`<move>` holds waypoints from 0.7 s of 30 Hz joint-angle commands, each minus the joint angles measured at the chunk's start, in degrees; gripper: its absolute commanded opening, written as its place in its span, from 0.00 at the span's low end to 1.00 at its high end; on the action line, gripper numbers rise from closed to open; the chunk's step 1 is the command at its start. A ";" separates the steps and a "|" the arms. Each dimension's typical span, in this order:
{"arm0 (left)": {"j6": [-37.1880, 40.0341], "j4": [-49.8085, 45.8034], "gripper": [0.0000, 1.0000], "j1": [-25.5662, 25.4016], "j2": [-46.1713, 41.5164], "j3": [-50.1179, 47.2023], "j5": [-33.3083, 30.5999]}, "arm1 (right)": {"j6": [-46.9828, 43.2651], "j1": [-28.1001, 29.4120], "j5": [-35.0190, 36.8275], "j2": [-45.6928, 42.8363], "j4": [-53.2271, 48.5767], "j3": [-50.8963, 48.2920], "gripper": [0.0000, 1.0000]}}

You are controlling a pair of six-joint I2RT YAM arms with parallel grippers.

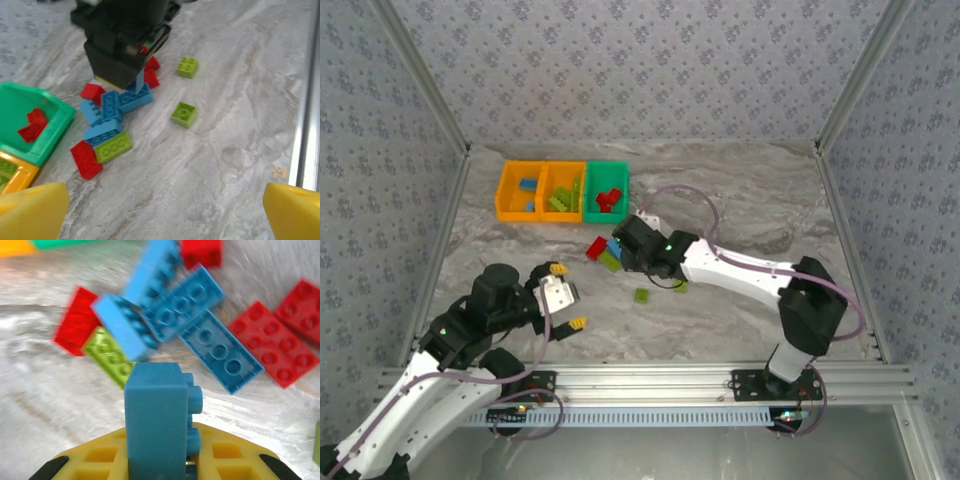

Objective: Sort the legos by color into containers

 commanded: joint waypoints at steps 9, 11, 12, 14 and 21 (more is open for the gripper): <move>-21.98 8.36 0.99 10.82 2.33 3.68 -9.74 | -19.52 -0.46 -5.44 3.12 8.58 8.77 0.09; -26.00 8.43 0.99 12.57 4.23 4.87 -9.03 | -20.16 -0.58 -10.37 2.68 12.69 6.88 0.09; -30.32 8.22 0.99 13.68 5.45 6.09 -8.25 | -20.57 -0.71 -13.21 2.19 14.78 5.60 0.09; -41.39 9.41 0.96 15.39 7.72 8.09 -5.74 | -23.31 -1.02 -17.54 0.71 17.12 3.77 0.09; -75.39 22.42 0.85 17.18 17.89 9.79 11.66 | -35.52 -3.32 -26.37 -11.28 26.90 -10.03 0.12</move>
